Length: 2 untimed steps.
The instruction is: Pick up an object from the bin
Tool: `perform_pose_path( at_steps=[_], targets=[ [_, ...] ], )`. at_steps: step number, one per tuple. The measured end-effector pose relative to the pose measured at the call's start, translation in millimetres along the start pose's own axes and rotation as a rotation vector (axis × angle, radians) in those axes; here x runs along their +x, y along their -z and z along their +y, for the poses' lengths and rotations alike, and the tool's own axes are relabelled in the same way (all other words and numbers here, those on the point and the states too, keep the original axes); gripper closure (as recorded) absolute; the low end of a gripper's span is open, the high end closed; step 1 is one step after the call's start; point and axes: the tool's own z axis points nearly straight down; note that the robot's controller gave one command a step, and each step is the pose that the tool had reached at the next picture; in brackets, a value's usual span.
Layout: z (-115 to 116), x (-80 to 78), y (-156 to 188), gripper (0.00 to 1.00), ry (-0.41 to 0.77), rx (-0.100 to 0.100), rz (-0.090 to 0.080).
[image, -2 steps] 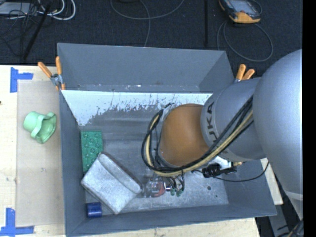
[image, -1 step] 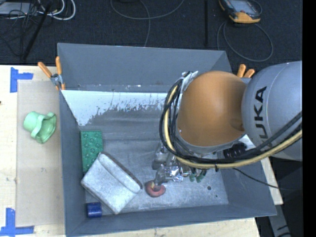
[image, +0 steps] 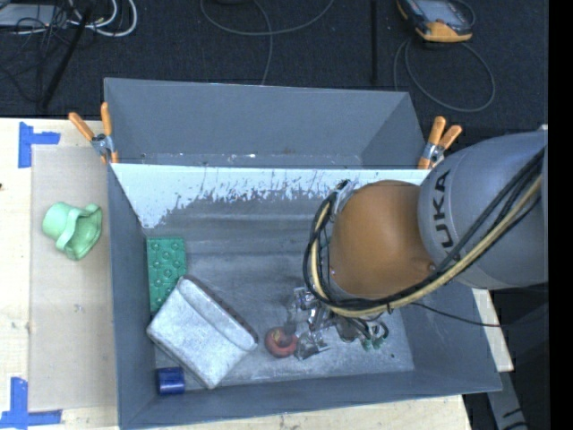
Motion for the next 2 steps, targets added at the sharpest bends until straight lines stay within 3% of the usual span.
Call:
perform_pose_path(
  at_steps=[1,2],
  targets=[
    [-38,-34.9,-49,1.00,0.477,0.001,-0.007],
    [13,-85.8,-42,1.00,0.621,0.001,-0.011]
  ],
)
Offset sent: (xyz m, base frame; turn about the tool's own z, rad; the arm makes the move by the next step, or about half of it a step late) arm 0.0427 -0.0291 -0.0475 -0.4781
